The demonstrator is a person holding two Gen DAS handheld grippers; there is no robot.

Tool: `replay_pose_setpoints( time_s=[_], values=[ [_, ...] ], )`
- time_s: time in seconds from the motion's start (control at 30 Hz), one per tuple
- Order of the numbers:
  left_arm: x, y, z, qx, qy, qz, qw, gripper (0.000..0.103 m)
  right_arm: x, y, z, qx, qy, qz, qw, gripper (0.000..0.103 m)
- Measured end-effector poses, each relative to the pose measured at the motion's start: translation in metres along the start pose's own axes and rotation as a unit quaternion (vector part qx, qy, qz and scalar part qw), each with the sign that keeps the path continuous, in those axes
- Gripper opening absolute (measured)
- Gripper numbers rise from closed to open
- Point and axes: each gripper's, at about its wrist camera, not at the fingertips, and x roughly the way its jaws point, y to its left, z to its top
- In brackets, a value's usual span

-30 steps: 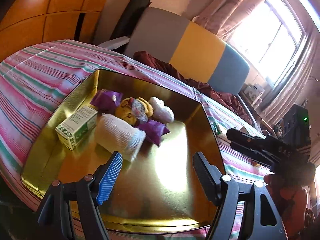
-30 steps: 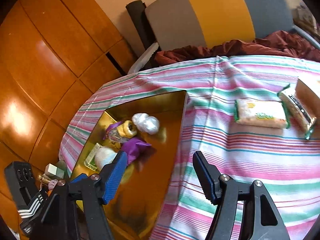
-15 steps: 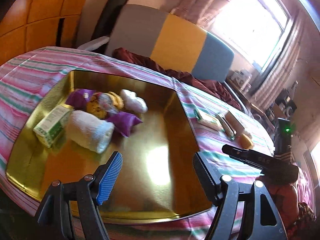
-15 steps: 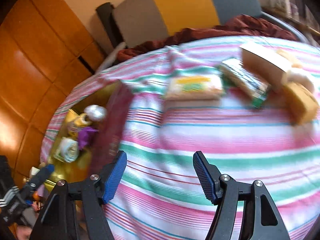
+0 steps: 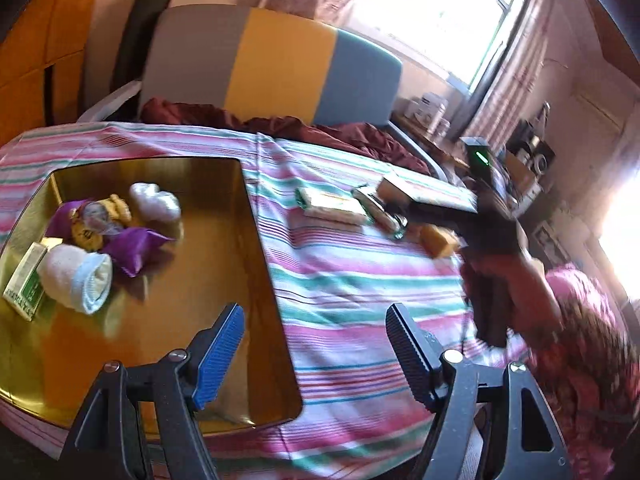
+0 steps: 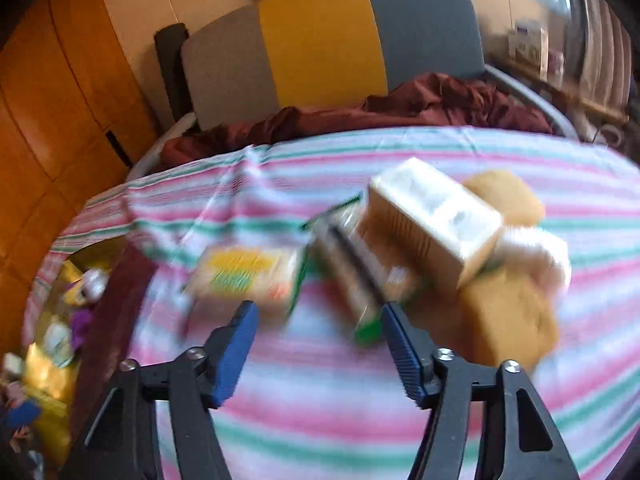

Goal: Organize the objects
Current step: 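Move both grippers back to the pile, right gripper toward the black-striped cracker packet, then grasp the black-striped cracker packet with the right gripper while the left gripper grasps the WEIDAN packet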

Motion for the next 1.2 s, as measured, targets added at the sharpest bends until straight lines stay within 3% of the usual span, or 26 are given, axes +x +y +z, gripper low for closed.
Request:
replay_pose_setpoints(
  time_s=[0.2,0.37,0.5,0.7,0.8,0.93,1.07,1.2],
  values=[
    [0.003,-0.008,-0.002,0.013,0.011,0.002,0.9999,0.074,0.039,-0.008,0.025,-0.036,0.026,-0.048,0.998,0.06],
    [0.008,-0.011,-0.002,0.013,0.022,0.008,0.9996,0.074,0.064,-0.023,0.025,-0.013,0.052,-0.037,0.998,0.058],
    [0.013,-0.015,0.005,0.023,0.024,0.008,0.9994,0.074,0.059,-0.019,0.016,-0.025,0.033,-0.038,0.998,0.048],
    [0.024,-0.028,0.033,0.046,0.023,0.009,0.9986,0.074,0.036,-0.015,-0.011,-0.034,0.02,-0.021,0.999,0.047],
    [0.036,-0.036,0.056,0.069,0.021,0.01,0.9974,0.074,0.021,-0.005,-0.03,-0.07,0.017,-0.029,0.997,0.047],
    [0.069,-0.042,0.092,0.072,0.04,-0.007,0.9966,0.076,-0.002,-0.008,-0.06,-0.073,0.011,-0.028,0.997,0.047],
    [0.118,-0.042,0.127,0.057,0.07,0.01,0.9959,0.076,-0.02,-0.03,-0.082,-0.031,-0.013,-0.036,0.999,0.047],
    [0.17,-0.041,0.145,0.073,0.093,0.057,0.9914,0.076,-0.031,-0.043,-0.097,-0.002,-0.041,-0.023,0.999,0.047]
  ],
)
